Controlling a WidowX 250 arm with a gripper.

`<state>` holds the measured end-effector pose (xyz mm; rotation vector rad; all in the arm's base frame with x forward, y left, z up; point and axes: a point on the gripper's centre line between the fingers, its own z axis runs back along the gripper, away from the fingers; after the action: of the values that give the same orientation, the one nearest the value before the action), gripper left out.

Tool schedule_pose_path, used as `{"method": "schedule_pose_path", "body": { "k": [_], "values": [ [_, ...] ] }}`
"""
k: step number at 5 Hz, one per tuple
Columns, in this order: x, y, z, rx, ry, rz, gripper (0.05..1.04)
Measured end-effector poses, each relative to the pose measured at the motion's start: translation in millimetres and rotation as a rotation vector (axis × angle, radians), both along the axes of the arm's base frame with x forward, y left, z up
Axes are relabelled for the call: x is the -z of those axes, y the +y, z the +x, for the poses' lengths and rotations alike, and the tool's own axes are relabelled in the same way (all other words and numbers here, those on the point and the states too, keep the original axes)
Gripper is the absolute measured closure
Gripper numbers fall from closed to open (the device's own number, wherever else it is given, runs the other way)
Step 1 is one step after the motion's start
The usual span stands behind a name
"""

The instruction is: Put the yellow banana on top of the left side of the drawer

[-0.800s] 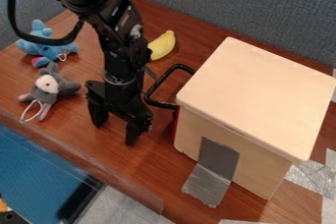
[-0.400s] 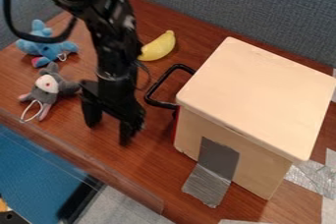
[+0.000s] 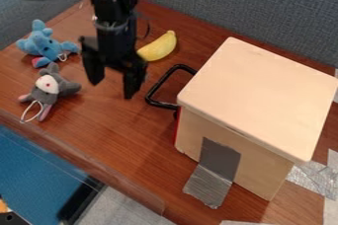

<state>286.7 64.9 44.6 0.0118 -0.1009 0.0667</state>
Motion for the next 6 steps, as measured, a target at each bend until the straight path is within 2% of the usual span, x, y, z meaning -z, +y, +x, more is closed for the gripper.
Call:
{"method": "schedule_pose_path", "body": {
  "k": [1,2,3,4,5,6],
  "values": [
    [-28.9,5.6,37.8,-0.032,-0.077,0.027,0.084],
    [-46.4,-3.7,77.2,-0.003,-0.124,0.061,0.084],
    [-39.0,1.1,109.3,-0.015,-0.119,0.105,0.084],
    [-17.0,8.1,134.6,-0.018,-0.062,0.149,0.084],
    [12.1,17.6,149.5,-0.013,0.008,0.144,0.084],
    [40.8,30.8,154.0,-0.043,0.063,0.097,0.084]
  ]
}}
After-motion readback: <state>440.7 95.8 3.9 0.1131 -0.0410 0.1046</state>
